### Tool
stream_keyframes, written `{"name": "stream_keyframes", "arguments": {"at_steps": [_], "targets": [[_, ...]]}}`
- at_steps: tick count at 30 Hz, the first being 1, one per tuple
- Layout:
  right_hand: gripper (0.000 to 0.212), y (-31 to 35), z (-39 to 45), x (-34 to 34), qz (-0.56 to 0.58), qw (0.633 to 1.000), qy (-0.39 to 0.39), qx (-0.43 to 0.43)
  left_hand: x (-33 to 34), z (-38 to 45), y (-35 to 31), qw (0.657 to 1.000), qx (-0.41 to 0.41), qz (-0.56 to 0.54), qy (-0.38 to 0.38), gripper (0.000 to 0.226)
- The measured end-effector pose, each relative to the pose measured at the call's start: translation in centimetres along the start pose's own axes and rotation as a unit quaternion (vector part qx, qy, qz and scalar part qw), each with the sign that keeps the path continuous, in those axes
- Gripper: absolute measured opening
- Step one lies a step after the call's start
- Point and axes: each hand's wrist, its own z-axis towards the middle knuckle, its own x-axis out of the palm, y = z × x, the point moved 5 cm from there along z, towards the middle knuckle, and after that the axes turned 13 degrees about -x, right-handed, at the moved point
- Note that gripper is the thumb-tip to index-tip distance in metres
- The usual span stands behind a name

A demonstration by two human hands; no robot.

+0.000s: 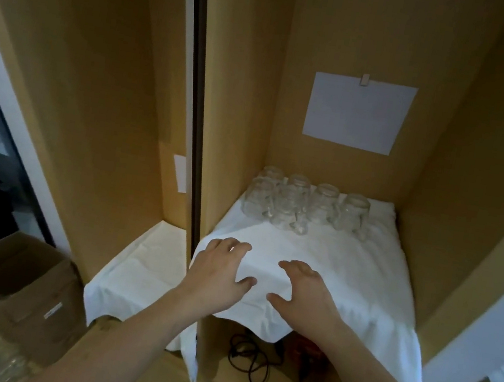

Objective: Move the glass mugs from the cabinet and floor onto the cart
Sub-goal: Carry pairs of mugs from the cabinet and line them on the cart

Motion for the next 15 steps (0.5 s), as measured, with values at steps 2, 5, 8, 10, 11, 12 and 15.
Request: {"name": "stream_keyframes", "arguments": {"at_steps": [2,5,8,10,11,12,15], "targets": [[0.073,-0.4,0.9,-0.4,0.0,1.0,-0.01,0.006,0.0,1.3,0.0,1.0,0.011,-0.002,-0.003,0.063],[0.072,-1.5,2.7,-0.9,0.003,1.0,-0.022,0.013,0.7,3.9,0.0,1.0,0.021,-0.007,-0.002,0.063],[0.07,-2.7,4.9,-1.3,0.001,1.0,-0.03,0.01,1.5,6.8,-0.2,1.0,0.027,-0.006,-0.001,0.064],[0.07,-4.0,6.9,-1.8,0.005,0.999,-0.042,0.009,2.0,9.2,-0.4,1.0,0.025,-0.012,-0.001,0.065],[0.069,-4.8,8.0,-2.1,0.007,0.999,-0.048,0.008,2.2,10.5,-0.5,1.0,0.022,-0.015,-0.002,0.065],[0.069,-5.4,9.1,-2.4,0.007,0.999,-0.054,0.007,2.3,11.8,-0.6,1.0,0.021,-0.02,-0.005,0.064],[0.069,-8.3,13.1,-3.4,0.02,0.998,-0.058,0.01,2.6,16.1,-1.3,1.0,0.017,-0.023,-0.004,0.062]]}}
